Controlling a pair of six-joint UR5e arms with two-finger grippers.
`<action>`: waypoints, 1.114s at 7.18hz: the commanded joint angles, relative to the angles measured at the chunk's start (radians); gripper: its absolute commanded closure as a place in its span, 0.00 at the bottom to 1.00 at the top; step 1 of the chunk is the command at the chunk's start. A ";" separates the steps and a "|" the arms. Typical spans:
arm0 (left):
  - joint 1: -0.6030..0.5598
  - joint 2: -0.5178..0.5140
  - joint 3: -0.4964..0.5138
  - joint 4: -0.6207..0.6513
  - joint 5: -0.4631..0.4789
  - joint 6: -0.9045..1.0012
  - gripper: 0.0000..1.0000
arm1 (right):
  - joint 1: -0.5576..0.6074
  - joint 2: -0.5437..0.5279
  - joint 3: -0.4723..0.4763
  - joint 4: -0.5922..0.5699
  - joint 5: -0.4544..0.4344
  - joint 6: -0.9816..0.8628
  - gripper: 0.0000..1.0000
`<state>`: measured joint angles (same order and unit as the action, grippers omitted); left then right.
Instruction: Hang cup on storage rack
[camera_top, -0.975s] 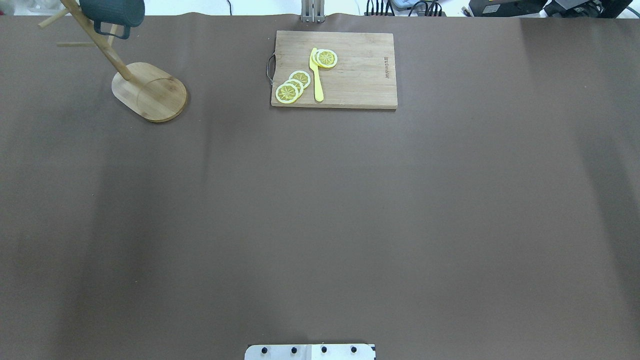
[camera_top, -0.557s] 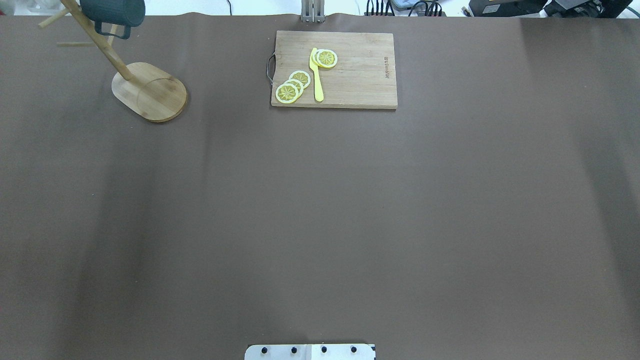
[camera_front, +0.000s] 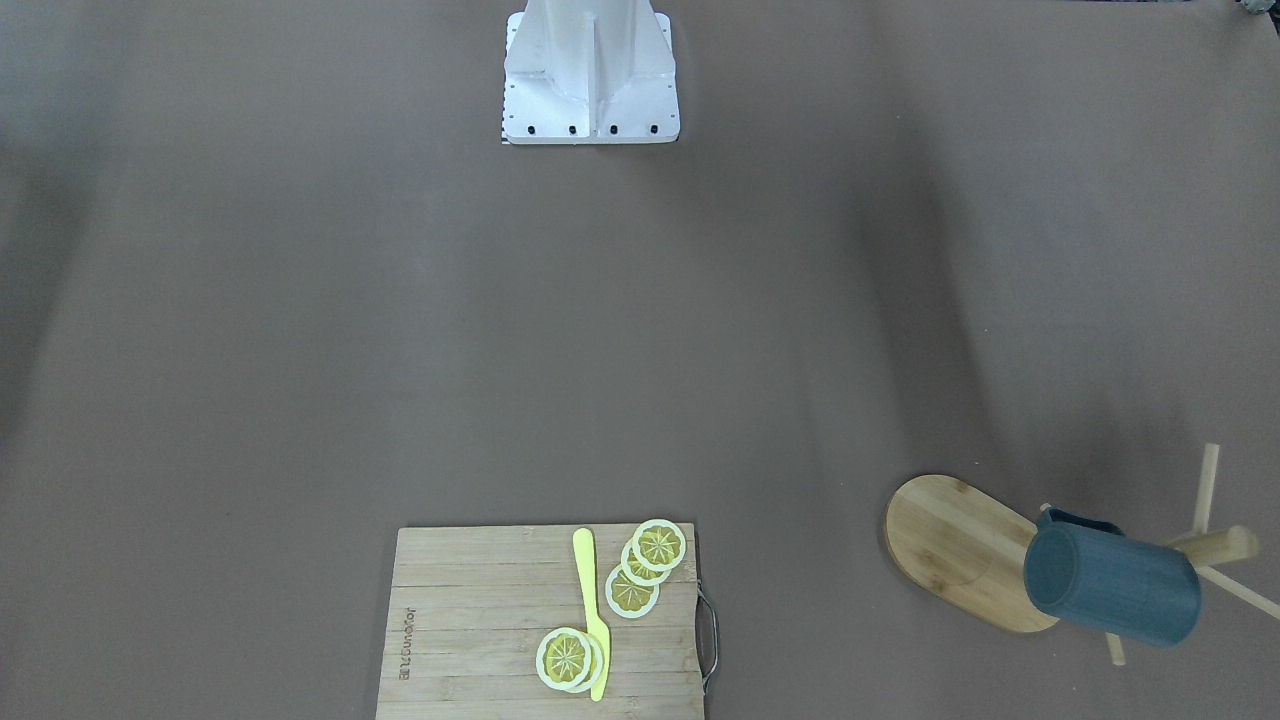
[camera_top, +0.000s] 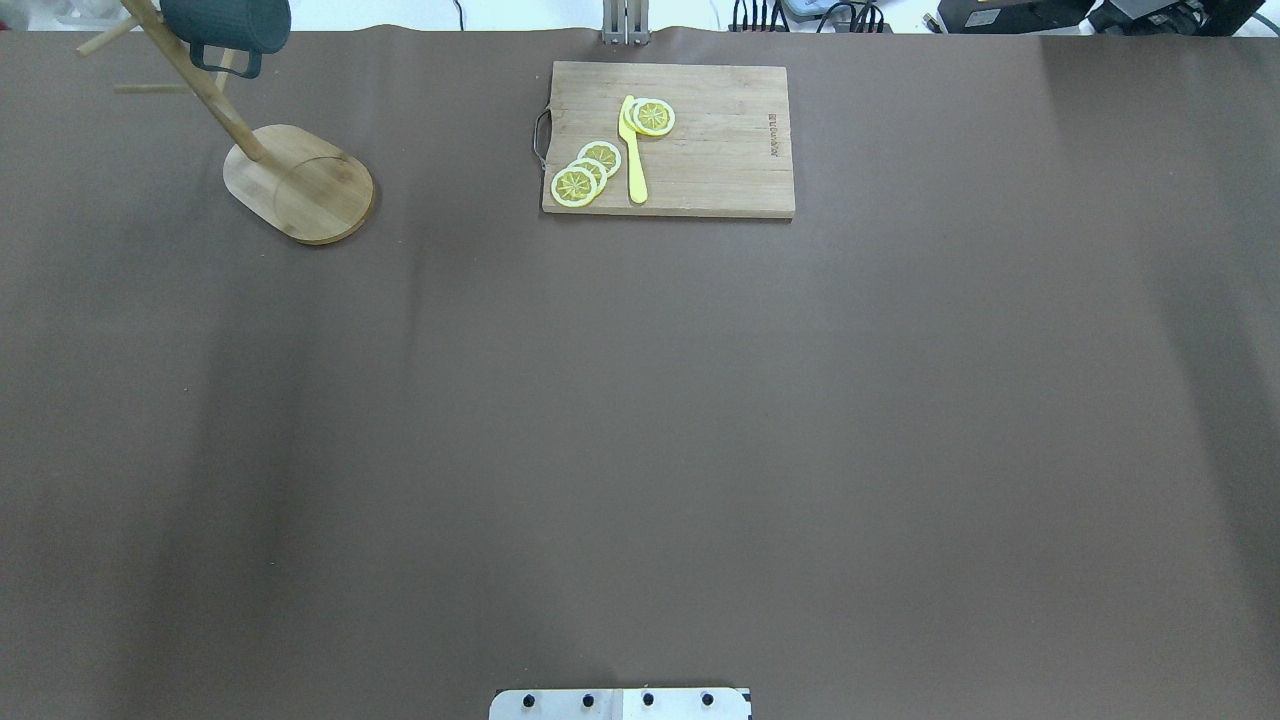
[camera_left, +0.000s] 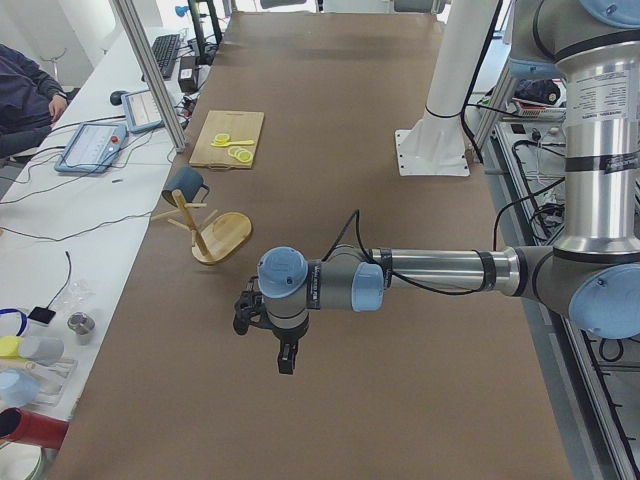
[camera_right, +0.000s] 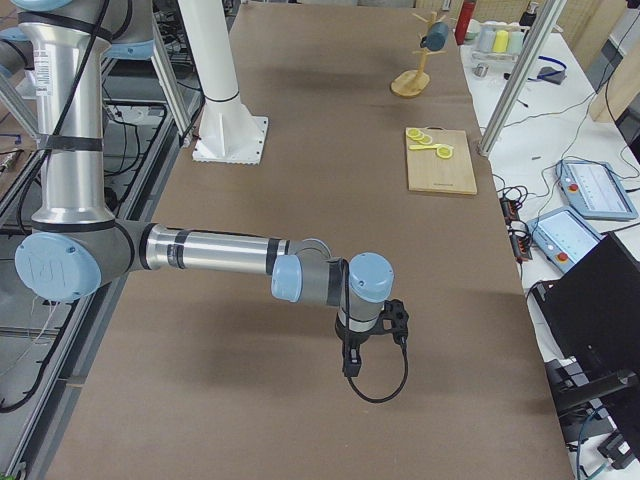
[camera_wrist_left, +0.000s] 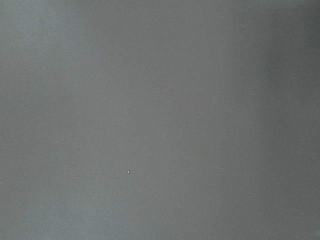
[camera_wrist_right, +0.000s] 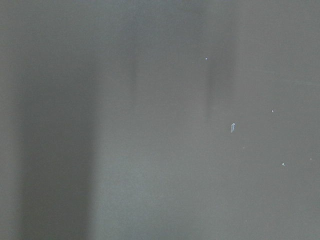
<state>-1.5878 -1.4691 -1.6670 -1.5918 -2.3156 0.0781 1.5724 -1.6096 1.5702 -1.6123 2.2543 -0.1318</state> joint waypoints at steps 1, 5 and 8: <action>0.000 -0.001 0.000 -0.002 0.005 0.000 0.01 | 0.000 -0.010 0.008 0.000 0.010 -0.005 0.00; 0.000 -0.001 0.000 -0.002 0.005 0.000 0.01 | 0.000 -0.013 0.014 0.000 0.034 -0.008 0.00; 0.002 -0.001 0.000 -0.002 0.005 0.000 0.01 | -0.003 -0.013 0.013 0.000 0.034 -0.006 0.00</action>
<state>-1.5872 -1.4696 -1.6674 -1.5938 -2.3102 0.0782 1.5712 -1.6225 1.5834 -1.6122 2.2886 -0.1392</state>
